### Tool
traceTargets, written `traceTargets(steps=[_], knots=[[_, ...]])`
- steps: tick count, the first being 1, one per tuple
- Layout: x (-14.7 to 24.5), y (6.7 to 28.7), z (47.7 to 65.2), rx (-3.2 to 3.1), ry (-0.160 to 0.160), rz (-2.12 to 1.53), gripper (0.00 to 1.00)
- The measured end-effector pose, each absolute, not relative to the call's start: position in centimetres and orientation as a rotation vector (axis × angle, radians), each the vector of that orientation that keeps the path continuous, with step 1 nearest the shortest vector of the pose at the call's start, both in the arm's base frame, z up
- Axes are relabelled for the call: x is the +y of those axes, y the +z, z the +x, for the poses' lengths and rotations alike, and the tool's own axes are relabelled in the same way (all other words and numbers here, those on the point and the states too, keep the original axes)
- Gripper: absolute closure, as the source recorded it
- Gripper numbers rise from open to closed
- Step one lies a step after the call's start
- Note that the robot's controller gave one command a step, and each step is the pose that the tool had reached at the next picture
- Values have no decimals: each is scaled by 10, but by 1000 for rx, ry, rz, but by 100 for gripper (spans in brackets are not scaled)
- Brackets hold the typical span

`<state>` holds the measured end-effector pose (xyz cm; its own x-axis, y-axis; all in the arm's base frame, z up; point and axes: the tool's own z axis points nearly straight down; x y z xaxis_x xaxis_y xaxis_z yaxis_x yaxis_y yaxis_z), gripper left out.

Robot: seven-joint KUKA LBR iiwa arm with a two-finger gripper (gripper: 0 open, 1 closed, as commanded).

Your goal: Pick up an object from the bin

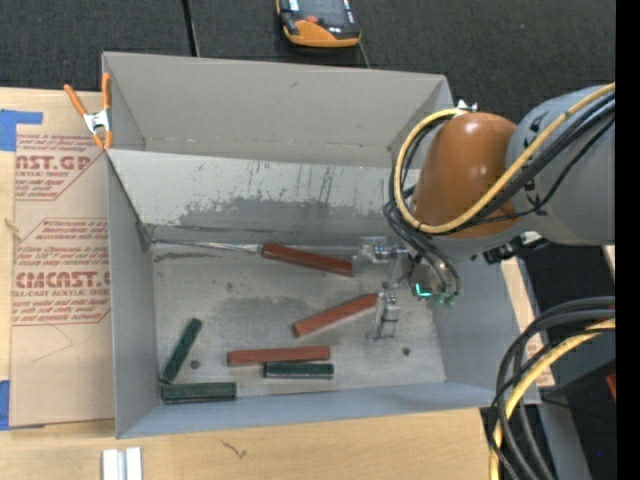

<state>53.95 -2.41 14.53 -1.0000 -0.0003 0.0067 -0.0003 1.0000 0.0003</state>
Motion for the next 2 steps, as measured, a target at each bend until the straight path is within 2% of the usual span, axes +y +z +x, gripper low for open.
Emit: traceTargets(steps=[1,2], knots=[[-24,150,541,-3143,0,1,0],[-28,115,536,-3146,-2,-49,0]])
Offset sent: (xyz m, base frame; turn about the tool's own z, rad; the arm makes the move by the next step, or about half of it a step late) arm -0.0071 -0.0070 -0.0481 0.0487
